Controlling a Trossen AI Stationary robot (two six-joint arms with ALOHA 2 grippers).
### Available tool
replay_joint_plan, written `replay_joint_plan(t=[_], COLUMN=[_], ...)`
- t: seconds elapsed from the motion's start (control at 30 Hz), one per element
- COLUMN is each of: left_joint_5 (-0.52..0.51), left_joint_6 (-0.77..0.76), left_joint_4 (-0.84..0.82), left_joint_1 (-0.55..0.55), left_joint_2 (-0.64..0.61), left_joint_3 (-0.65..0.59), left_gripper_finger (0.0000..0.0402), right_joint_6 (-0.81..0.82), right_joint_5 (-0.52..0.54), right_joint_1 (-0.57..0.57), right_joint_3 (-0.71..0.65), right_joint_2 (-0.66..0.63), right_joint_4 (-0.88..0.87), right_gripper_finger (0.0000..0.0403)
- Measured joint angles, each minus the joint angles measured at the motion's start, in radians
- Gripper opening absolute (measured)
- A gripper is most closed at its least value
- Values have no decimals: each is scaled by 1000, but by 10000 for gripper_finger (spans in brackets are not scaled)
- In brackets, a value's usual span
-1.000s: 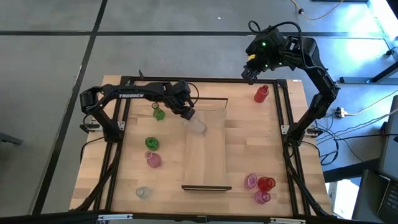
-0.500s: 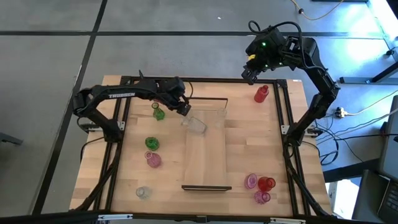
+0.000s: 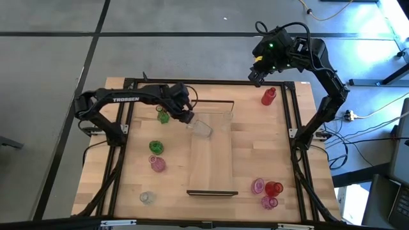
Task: Sort vases onto shelf
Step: Put the top transparent vase aligned with the other transparent vase on the shelf
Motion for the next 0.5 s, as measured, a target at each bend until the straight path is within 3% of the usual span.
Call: replay_joint_plan(t=[0.3, 0.5], left_joint_5=[78, 117], left_joint_6=[-61, -89], left_joint_4=[72, 156], left_joint_1=[6, 1], left_joint_2=[0, 0], left_joint_3=[-102, -108], left_gripper_finger=[139, 139], right_joint_6=[0, -5], right_joint_5=[0, 0], right_joint_1=[0, 0], right_joint_3=[0, 0], right_joint_2=[0, 0], right_joint_4=[0, 0], right_gripper_finger=[76, 76])
